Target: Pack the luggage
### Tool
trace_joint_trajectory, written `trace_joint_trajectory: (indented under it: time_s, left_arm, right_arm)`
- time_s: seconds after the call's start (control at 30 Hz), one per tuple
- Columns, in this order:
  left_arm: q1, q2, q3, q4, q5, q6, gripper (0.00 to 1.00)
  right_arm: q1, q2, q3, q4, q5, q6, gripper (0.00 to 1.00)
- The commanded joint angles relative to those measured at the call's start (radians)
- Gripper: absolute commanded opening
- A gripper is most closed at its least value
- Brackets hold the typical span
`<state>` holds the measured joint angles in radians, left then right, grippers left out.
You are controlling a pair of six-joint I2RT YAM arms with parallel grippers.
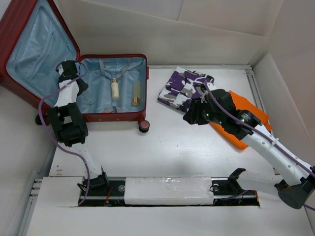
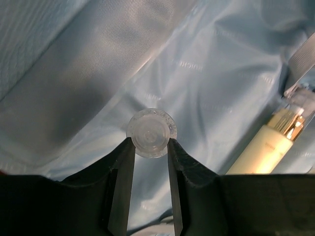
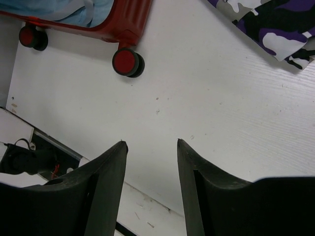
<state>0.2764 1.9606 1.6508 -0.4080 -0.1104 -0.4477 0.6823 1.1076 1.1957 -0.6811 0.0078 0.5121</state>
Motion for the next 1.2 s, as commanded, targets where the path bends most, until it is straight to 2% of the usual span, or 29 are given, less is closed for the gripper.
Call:
trace_joint_trajectory:
  time_s: [0.0, 0.3, 0.4, 0.5, 0.7, 0.8, 0.83, 1.0, 1.17]
  left_arm:
    - [-0.002, 0.035, 0.087, -0.018, -0.017, 0.014, 0.25]
    - [-0.065, 0.161, 0.242, -0.028, -0.017, 0.032, 0.23]
    - [-0.088, 0.211, 0.345, -0.051, -0.017, 0.041, 0.26]
    - [-0.1, 0.248, 0.435, -0.08, -0.017, 0.041, 0.36]
    - [-0.1, 0.259, 0.489, -0.08, 0.003, 0.052, 0.49]
    - [-0.1, 0.271, 0.489, -0.089, 0.003, 0.052, 0.49]
    - [-0.1, 0.28, 0.489, -0.089, 0.003, 0.052, 0.46]
    - [-0.1, 0.27, 0.458, -0.077, -0.018, 0.052, 0.47]
    - [-0.1, 0.317, 0.527, -0.1, -0.006, 0.052, 0.47]
  right_arm:
    - [0.01, -0.002, 0.008, 0.017, 0.008, -0.014, 0.51]
    - [0.01, 0.037, 0.028, 0.017, 0.008, -0.014, 0.51]
    - [0.01, 0.049, 0.028, 0.017, 0.008, -0.014, 0.51]
    - [0.01, 0.061, 0.037, 0.017, 0.008, -0.014, 0.51]
    - [0.01, 0.083, 0.047, 0.017, 0.008, -0.023, 0.51]
    - [0.01, 0.092, 0.067, 0.017, 0.008, -0.032, 0.51]
    - [0.01, 0.092, 0.067, 0.017, 0.008, -0.032, 0.51]
    - [0.01, 0.101, 0.076, 0.008, 0.017, -0.041, 0.51]
    - [0.01, 0.101, 0.067, 0.008, 0.017, -0.041, 0.51]
